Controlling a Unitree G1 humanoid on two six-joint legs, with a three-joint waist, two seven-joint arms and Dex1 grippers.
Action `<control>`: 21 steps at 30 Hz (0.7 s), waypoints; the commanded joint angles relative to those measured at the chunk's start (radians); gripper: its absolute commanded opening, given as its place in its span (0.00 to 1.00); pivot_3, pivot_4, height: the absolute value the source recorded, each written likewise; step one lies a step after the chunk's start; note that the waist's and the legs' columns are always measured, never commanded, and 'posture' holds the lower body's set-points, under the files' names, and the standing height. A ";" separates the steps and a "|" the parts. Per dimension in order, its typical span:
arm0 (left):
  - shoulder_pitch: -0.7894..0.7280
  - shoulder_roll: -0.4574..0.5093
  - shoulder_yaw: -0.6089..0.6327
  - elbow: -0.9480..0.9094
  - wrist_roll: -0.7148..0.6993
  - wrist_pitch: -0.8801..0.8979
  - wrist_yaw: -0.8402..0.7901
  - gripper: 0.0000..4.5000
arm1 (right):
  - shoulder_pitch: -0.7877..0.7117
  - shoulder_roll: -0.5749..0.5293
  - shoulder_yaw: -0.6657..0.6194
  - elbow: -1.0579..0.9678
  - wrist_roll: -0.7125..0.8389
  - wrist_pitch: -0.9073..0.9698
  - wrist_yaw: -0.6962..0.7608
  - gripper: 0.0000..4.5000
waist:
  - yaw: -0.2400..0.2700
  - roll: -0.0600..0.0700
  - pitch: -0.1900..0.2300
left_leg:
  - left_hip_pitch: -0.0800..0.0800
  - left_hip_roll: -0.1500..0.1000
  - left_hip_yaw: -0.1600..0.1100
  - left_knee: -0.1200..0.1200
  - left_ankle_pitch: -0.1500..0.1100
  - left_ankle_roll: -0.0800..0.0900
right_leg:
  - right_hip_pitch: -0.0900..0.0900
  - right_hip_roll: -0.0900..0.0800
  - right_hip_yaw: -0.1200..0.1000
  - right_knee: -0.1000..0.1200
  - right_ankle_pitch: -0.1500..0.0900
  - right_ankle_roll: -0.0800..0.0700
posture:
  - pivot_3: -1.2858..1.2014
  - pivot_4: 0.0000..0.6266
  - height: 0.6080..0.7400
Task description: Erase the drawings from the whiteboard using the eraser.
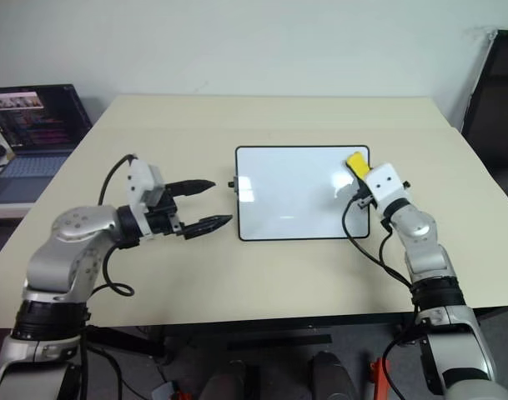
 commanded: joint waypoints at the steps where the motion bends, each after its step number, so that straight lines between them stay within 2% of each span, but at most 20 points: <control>1: -0.021 0.003 0.007 -0.026 -0.004 -0.005 -0.001 1.00 | 0.075 -0.026 -0.004 0.043 -0.004 0.037 0.033 0.22 | 0.000 -0.003 -0.002 | 0.000 0.000 0.000 0.000 0.000 0.000 | 0.000 0.000 0.000 0.000 0.000 0.000 | 0.52 0.24 1.00; 7: -0.033 0.000 0.000 -0.013 -0.002 -0.007 -0.004 1.00 | 0.132 0.022 0.048 -0.072 0.026 0.066 0.121 0.22 | -0.003 -0.006 -0.004 | 0.008 0.001 0.000 -0.001 0.000 0.000 | 0.009 0.000 0.000 -0.003 -0.001 -0.001 | 0.52 0.24 1.00; 10: -0.042 0.000 -0.001 -0.010 -0.004 -0.006 -0.007 1.00 | 0.173 0.042 0.077 -0.174 0.084 0.085 0.223 0.22 | -0.008 -0.006 -0.004 | 0.013 0.002 0.000 -0.003 0.000 0.000 | 0.013 0.000 -0.001 -0.004 -0.001 -0.002 | 0.52 0.24 1.00; 13: -0.055 0.002 0.002 -0.005 -0.012 -0.006 -0.017 1.00 | 0.204 0.016 0.052 -0.284 0.137 0.130 0.287 0.22 | -0.007 -0.004 -0.002 | 0.013 0.002 0.000 -0.004 0.000 0.000 | 0.012 0.001 -0.001 -0.004 -0.002 -0.003 | 0.52 0.24 1.00; 17: -0.088 -0.015 -0.006 0.010 -0.028 -0.005 -0.041 1.00 | 0.204 -0.048 -0.084 -0.422 0.262 0.228 0.316 0.22 | 0.004 0.000 0.002 | 0.007 0.001 0.000 -0.004 0.000 0.000 | 0.008 0.000 -0.001 -0.005 -0.002 -0.002 | 0.52 0.24 1.00; 21: -0.124 -0.082 -0.046 -0.005 -0.054 0.017 -0.052 1.00 | 0.154 -0.108 -0.323 -0.492 0.451 0.354 0.272 0.22 | 0.021 0.002 0.003 | -0.007 0.001 -0.001 -0.004 0.000 0.000 | -0.005 0.000 -0.002 -0.005 0.002 0.005 | 0.52 0.24 1.00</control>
